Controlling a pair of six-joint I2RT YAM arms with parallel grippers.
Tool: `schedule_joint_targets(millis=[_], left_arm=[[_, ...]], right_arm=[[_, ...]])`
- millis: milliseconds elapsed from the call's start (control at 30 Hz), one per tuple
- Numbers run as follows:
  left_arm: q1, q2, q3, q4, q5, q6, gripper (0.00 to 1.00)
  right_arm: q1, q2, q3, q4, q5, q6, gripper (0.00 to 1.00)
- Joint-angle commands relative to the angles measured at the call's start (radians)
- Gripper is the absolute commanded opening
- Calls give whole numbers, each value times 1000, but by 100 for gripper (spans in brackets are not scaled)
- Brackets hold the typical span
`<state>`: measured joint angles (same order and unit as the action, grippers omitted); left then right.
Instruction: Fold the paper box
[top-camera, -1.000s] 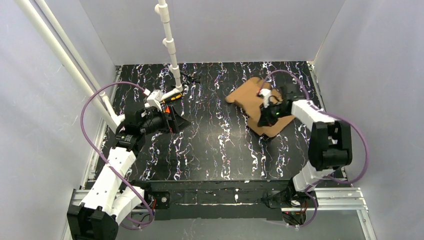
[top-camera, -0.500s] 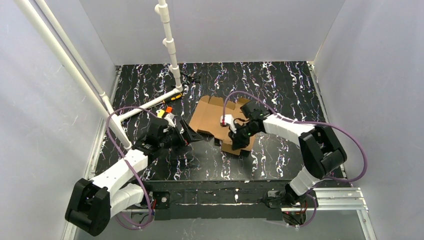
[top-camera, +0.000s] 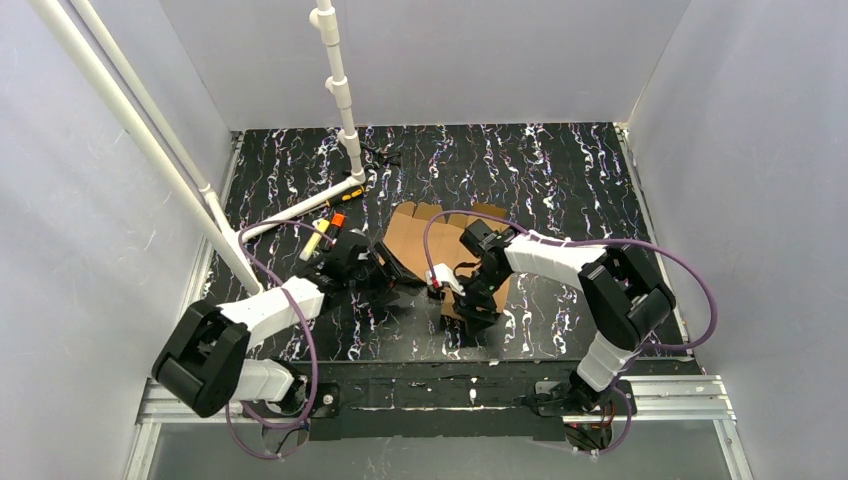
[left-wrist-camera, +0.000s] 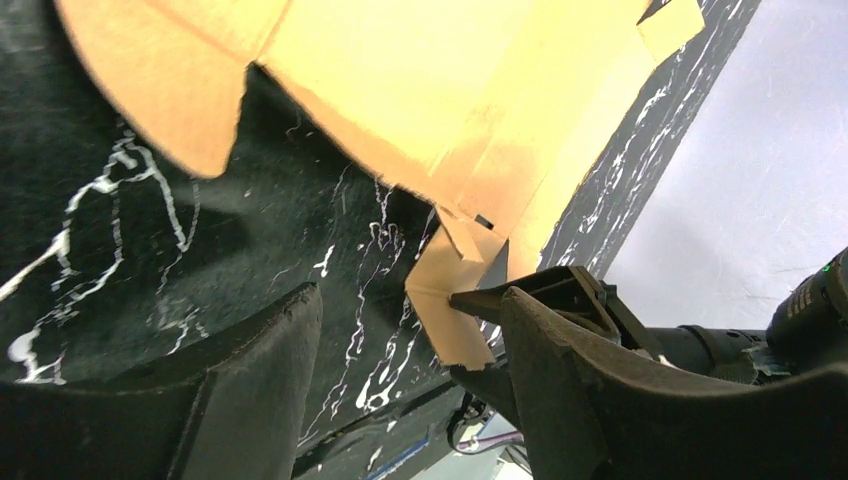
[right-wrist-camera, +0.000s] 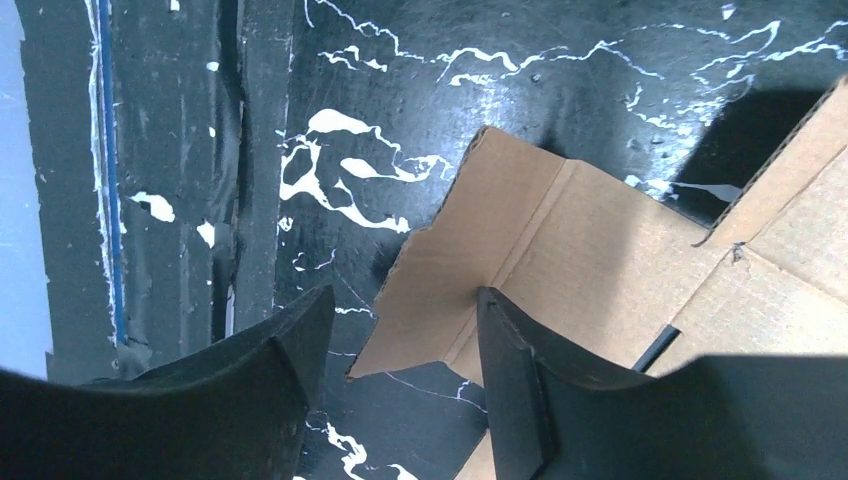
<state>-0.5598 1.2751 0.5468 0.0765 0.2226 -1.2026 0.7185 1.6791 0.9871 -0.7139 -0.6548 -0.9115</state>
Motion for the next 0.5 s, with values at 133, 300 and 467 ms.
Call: schedule_joint_targets(millis=[133,300,467], left_arm=[[-103,99,97,-19,-154,19,63],[-152,156,126,-11,-204,-15,62],[-176,223,165,15,-209,-67,56]], right_arm=[[3,32,59,-123,-30,-100,68],[4,37,77,-150,-33,-122,68],[3,42,80,-151,-25,-122,68]])
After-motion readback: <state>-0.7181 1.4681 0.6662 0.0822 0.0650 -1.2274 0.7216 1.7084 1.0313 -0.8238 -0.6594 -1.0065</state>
